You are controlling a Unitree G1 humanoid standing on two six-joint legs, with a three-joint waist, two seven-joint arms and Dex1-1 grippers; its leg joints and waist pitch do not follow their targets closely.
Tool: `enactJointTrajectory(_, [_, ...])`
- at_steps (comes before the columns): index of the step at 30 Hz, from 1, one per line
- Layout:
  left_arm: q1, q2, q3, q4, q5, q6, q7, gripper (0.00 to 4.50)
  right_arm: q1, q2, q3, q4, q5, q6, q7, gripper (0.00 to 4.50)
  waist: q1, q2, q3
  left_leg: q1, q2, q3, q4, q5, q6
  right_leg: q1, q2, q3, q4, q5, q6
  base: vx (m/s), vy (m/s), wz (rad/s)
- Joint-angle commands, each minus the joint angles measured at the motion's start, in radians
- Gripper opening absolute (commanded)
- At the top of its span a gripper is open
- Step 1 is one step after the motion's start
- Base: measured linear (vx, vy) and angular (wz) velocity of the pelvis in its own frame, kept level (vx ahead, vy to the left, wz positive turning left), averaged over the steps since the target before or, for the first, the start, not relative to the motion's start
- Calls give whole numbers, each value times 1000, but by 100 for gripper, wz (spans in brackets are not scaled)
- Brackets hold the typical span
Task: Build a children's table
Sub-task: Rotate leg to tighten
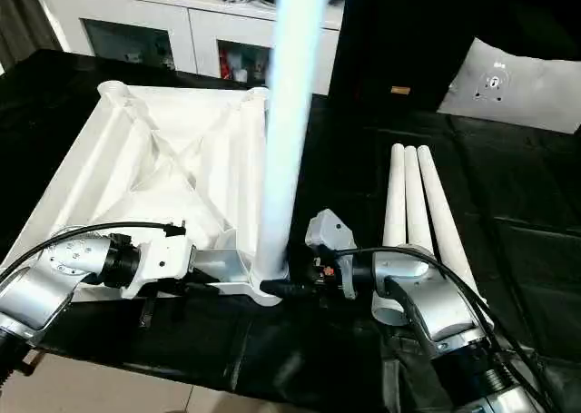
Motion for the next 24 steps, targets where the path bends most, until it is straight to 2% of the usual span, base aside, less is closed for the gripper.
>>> enactJointTrajectory(1, [-25,-7,-23,-12,15,-31,-16,0,1,3,4,-7,8,6,13,283,-2,11,-64,-7,38,1,-65,-69,29,59,-66,38,-58,-30,-245,0,0,0])
enactJointTrajectory(4, [-24,-6,-23,-12,16,-31,-17,0,4,6,4,-10,7,7,14,268,-1,15,-62,-7,38,0,-66,-78,26,58,-67,38,-59,-46,-244,0,0,0])
enactJointTrajectory(13, [-7,1,-19,-25,10,-20,-21,0,47,12,22,-25,-1,16,5,264,-1,14,-62,-7,39,0,-67,-84,24,58,-67,38,-60,-52,-241,0,0,0])
enactJointTrajectory(14, [-7,1,-19,-26,10,-20,-21,0,48,13,22,-25,-1,16,5,264,0,19,-59,-7,39,-1,-68,-88,22,57,-67,38,-61,-56,-239,0,0,0])
enactJointTrajectory(18, [-3,-1,-15,-32,3,-8,-18,0,59,26,15,-22,1,29,-17,264,-2,16,-58,-6,39,-1,-70,-105,17,56,-67,38,-64,-81,-235,0,0,0])
enactJointTrajectory(19, [-1,-4,-11,-36,0,0,-14,0,64,33,10,-20,3,33,-26,264,-2,19,-57,-6,39,-1,-70,-109,14,55,-67,39,-65,-86,-234,0,0,0])
enactJointTrajectory(22, [11,-23,4,-60,-10,42,22,0,93,57,-2,-18,6,43,-63,264,-3,17,-56,-7,40,-1,-71,-111,10,56,-67,39,-64,-87,-235,0,0,0])
enactJointTrajectory(24, [18,-32,12,-72,-14,64,41,0,108,64,-4,-22,8,49,-77,264,-4,17,-52,-7,41,-2,-74,-132,7,54,-68,39,-69,-118,-230,0,0,0])
